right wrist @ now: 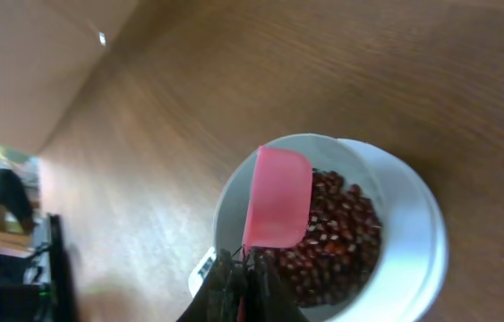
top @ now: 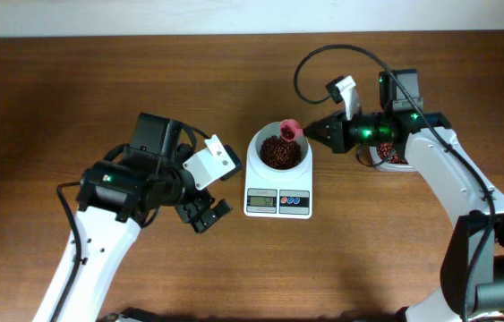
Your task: Scoop and weigh 50g on scale
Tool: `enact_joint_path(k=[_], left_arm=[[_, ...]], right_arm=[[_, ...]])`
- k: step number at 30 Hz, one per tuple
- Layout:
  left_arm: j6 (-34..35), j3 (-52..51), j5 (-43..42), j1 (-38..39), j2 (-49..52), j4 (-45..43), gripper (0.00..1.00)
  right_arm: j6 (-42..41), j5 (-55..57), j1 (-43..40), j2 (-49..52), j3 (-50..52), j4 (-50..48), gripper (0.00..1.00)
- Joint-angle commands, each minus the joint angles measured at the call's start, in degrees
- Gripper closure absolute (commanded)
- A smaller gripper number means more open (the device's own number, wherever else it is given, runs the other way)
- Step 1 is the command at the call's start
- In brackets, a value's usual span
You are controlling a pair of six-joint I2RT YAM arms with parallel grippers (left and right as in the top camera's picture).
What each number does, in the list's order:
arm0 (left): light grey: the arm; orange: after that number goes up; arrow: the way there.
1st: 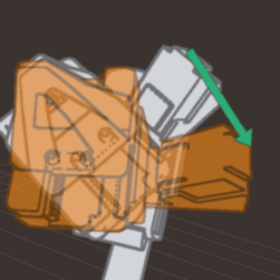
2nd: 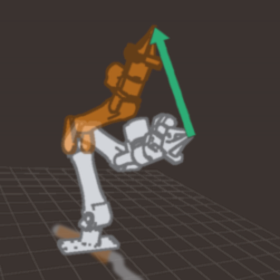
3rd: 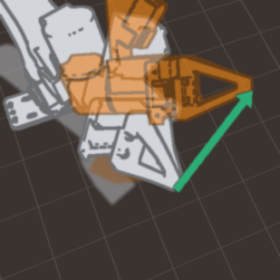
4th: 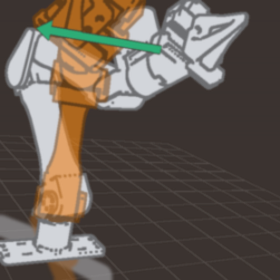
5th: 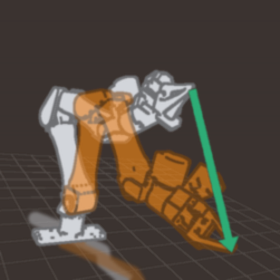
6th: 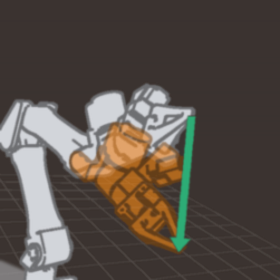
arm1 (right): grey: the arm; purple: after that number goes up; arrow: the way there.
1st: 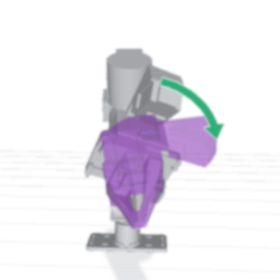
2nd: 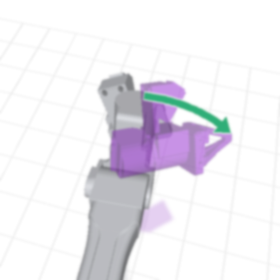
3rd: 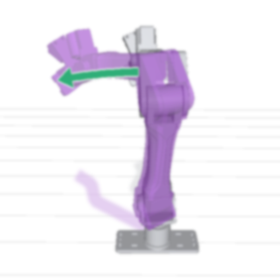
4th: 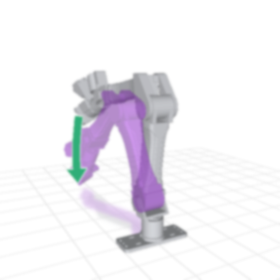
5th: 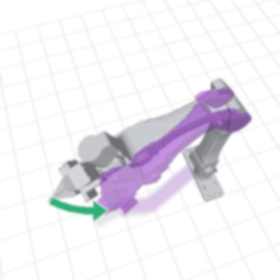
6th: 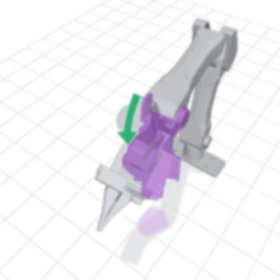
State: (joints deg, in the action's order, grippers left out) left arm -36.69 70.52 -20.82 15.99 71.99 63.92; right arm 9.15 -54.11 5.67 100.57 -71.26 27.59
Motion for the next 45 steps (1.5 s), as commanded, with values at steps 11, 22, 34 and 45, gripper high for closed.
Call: enact_joint_path(k=[11, 22, 34, 45], left_arm=[[-1.09, 0.87, -0.83, -0.24, -0.66, 0.04, 0.01], [-1.09, 0.87, -0.83, -0.24, -0.66, 0.04, 0.01], [-1.09, 0.87, -0.83, -0.24, -0.66, 0.04, 0.01], [-1.09, 0.87, -0.85, -0.24, -0.66, 0.04, 0.01]], right_arm=[[-3.63, -12.66, -8.98, 0.42, -0.55, 0.42, 0.96], [9.4, -12.7, -32.0, 0.42, -0.55, 15.8, 0.96], [13.11, 8.17, -37.16, -13.68, -1.18, 17.05, 0.96], [13.09, 54.51, -16.44, -17.77, -1.18, 18.49, 0.96]])
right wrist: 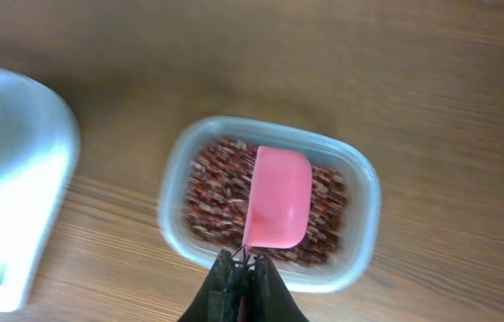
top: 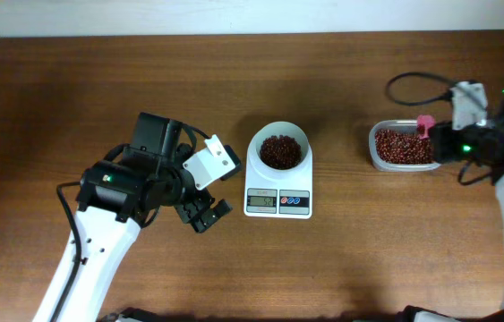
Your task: Scoop and weigh 50g on scale
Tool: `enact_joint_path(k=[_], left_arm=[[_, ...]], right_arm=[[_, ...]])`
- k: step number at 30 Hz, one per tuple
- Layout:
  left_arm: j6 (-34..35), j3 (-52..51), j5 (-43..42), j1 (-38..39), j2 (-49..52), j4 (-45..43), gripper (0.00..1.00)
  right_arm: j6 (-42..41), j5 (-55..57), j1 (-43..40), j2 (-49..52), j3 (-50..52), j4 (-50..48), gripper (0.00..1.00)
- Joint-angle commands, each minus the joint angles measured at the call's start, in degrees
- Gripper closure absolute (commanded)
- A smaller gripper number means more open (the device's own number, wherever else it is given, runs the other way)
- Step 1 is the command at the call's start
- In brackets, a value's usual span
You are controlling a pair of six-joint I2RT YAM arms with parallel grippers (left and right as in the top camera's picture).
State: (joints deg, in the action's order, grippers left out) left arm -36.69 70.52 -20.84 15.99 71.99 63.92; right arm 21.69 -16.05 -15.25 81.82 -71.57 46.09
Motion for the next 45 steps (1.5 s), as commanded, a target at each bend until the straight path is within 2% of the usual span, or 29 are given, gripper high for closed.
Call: enact_joint_path(k=[1, 7, 12, 15, 19, 21, 23, 27, 32, 42, 45], left_arm=[[-1.09, 0.87, -0.83, -0.24, -0.66, 0.04, 0.01], [-1.09, 0.87, -0.83, -0.24, -0.66, 0.04, 0.01], [-1.09, 0.87, -0.81, -0.24, -0.66, 0.04, 0.01], [-1.09, 0.87, -0.81, -0.24, -0.66, 0.04, 0.01], [-1.09, 0.87, -0.83, -0.24, -0.66, 0.04, 0.01], [-1.09, 0.87, -0.81, -0.24, -0.66, 0.04, 0.01], [-1.09, 0.87, -0.81, -0.24, -0.66, 0.04, 0.01], [-1.09, 0.87, -0.83, -0.24, -0.66, 0.04, 0.01], [-1.09, 0.87, -0.81, -0.24, -0.66, 0.04, 0.01], [-1.09, 0.87, -0.81, -0.24, -0.66, 0.04, 0.01], [-1.09, 0.87, -0.81, -0.24, -0.66, 0.04, 0.01]], right_arm=[[0.55, 20.2, 6.4, 1.07, -0.87, -0.02, 0.96], [0.42, 40.89, 17.42, 1.05, -0.87, -1.79, 0.96], [-1.86, 39.91, 19.74, 0.42, -2.1, -3.45, 0.96], [-3.28, 18.84, 19.71, -0.15, -7.04, -3.96, 0.96], [-3.28, -12.11, 19.74, 1.36, -7.5, -8.5, 0.96], [-3.28, -21.07, 19.8, 3.65, -7.34, -7.98, 0.96], [-3.23, -24.22, 20.5, 6.67, -7.28, -5.95, 0.96], [-2.34, -24.52, 23.34, 12.17, -7.28, -2.1, 0.96], [5.62, -22.8, 28.96, 15.04, -7.28, -1.27, 0.96], [8.57, 5.01, 38.27, 16.09, -7.19, -4.52, 0.96], [8.57, 9.29, 39.26, 17.84, -7.19, -6.43, 0.96]])
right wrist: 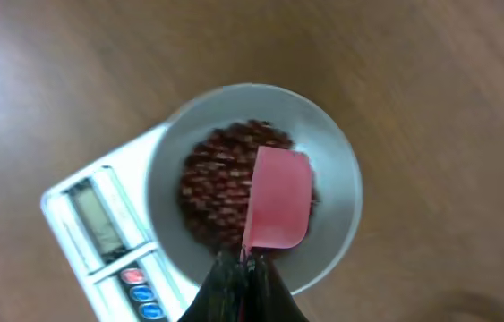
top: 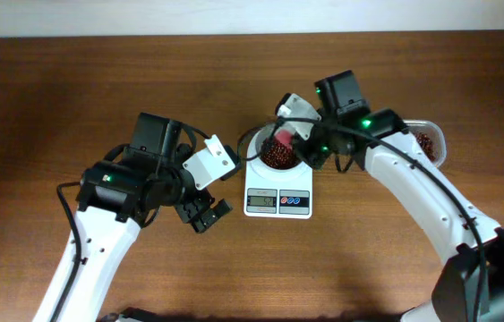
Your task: Scoop and weigh 50g on scale
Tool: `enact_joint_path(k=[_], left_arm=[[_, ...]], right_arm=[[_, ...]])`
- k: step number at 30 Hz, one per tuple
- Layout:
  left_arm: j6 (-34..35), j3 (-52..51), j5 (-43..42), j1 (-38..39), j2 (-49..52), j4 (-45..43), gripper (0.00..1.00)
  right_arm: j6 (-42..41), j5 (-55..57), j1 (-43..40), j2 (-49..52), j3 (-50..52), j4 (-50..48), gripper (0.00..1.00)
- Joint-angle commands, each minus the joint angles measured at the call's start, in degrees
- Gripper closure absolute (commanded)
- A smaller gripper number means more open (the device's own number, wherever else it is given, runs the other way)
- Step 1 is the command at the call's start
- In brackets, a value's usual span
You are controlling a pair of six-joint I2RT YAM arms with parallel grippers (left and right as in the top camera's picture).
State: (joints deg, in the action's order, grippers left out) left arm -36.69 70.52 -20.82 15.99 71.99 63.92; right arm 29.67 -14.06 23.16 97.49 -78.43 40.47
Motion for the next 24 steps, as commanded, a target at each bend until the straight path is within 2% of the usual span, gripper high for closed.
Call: enact_joint_path(k=[1, 10, 15, 20, 24], left_arm=[[-1.09, 0.87, -0.83, -0.24, -0.66, 0.04, 0.01], [-1.09, 0.87, -0.83, -0.24, -0.66, 0.04, 0.01], [-1.09, 0.87, -0.83, -0.24, -0.66, 0.04, 0.01], [-1.09, 0.87, -0.83, -0.24, -0.66, 0.04, 0.01], [-1.09, 0.87, -0.83, -0.24, -0.66, 0.04, 0.01]], right_arm=[[0.57, 7.26, 0.87, 2.75, -0.33, -1.36, 0.96], [0.46, 6.95, 0.9, 5.05, -0.31, -1.68, 0.96], [0.11, -0.24, 0.87, 5.05, -0.31, 0.68, 0.96], [-0.37, -2.51, 0.87, 5.05, -0.31, 1.86, 0.96], [-5.49, -2.73, 0.83, 5.05, -0.31, 2.01, 0.96]])
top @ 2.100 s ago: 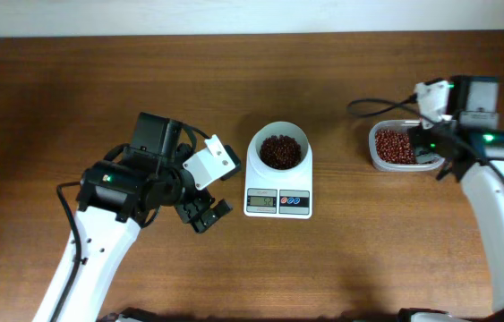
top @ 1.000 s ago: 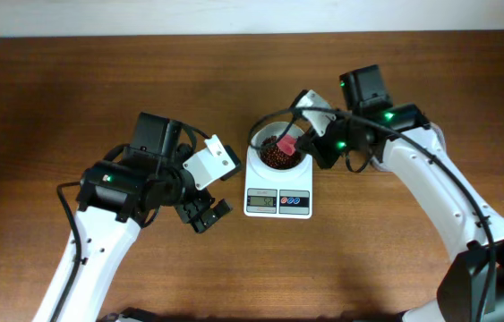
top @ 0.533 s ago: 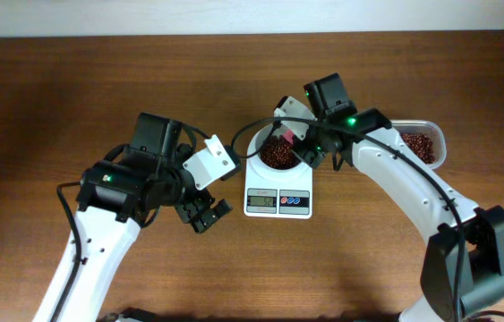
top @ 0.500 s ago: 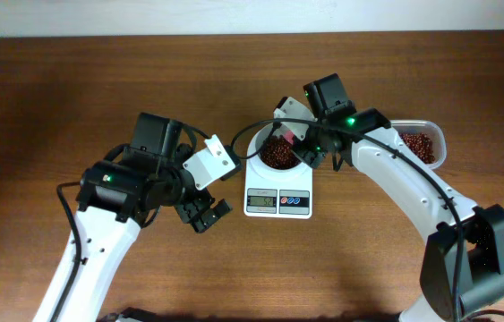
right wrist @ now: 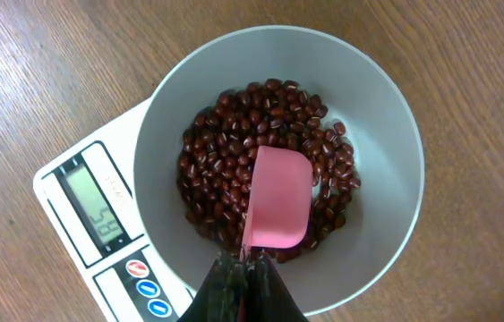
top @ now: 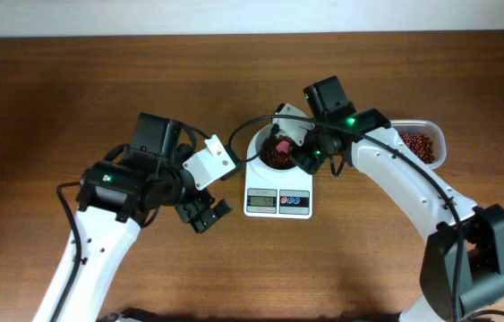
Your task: Scoop and weigh 50g on scale
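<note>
A white bowl [right wrist: 386, 116] of red beans [right wrist: 234, 152] stands on the white scale [right wrist: 90, 224], whose display [right wrist: 99, 219] shows digits. My right gripper [right wrist: 247, 268] is shut on the handle of a pink scoop [right wrist: 278, 197], which hangs low over the beans inside the bowl. The overhead view shows the same scoop [top: 281, 143] over the bowl [top: 259, 143], with the scale [top: 277, 202] under it. The left gripper [top: 207, 215] hangs open over the table left of the scale, holding nothing.
A clear tub of red beans [top: 420, 143] sits at the right, beyond my right arm. The table's far edge meets a pale wall at the top of the overhead view.
My right gripper has come lower and closer to the bowl, so the pink scoop now sits just over the beans. The left arm has not moved.
The scoop was first over the bowl on the scale. Then my right gripper held it over the bean tub at the right. After that it was back above the bowl, and now it is down close to the beans. The left arm stayed still throughout.
</note>
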Tool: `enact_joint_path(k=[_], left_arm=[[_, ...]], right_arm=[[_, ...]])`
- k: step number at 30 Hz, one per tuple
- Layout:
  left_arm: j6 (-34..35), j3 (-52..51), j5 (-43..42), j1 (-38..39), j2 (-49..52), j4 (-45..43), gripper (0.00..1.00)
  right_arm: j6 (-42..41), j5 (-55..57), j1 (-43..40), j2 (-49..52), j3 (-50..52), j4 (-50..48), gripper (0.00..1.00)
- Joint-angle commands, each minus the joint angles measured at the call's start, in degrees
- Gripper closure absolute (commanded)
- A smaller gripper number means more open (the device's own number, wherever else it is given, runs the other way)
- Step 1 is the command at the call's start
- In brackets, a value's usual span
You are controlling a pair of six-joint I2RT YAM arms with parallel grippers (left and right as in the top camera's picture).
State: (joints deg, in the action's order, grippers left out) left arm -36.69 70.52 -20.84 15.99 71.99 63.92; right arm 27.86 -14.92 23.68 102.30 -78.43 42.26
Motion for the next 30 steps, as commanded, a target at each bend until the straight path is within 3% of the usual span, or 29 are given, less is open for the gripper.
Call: enact_joint_path(k=[1, 12, 15, 30], left_arm=[[-1.09, 0.87, -0.83, -0.24, -0.66, 0.04, 0.01], [-1.09, 0.87, -0.81, -0.24, -0.66, 0.04, 0.01], [-1.09, 0.87, -0.83, -0.24, -0.66, 0.04, 0.01], [-1.09, 0.87, -0.83, -0.24, -0.66, 0.04, 0.01]], right_arm=[[-4.46, -3.04, 0.31, 0.24, -0.31, 0.2, 0.96], [-10.82, -13.49, -0.96, 0.24, -0.33, 0.35, 0.96], [-11.21, -20.7, -2.95, 0.24, -0.33, 0.35, 0.96], [-14.86, -34.18, -14.58, 0.17, -0.33, 0.42, 0.96]])
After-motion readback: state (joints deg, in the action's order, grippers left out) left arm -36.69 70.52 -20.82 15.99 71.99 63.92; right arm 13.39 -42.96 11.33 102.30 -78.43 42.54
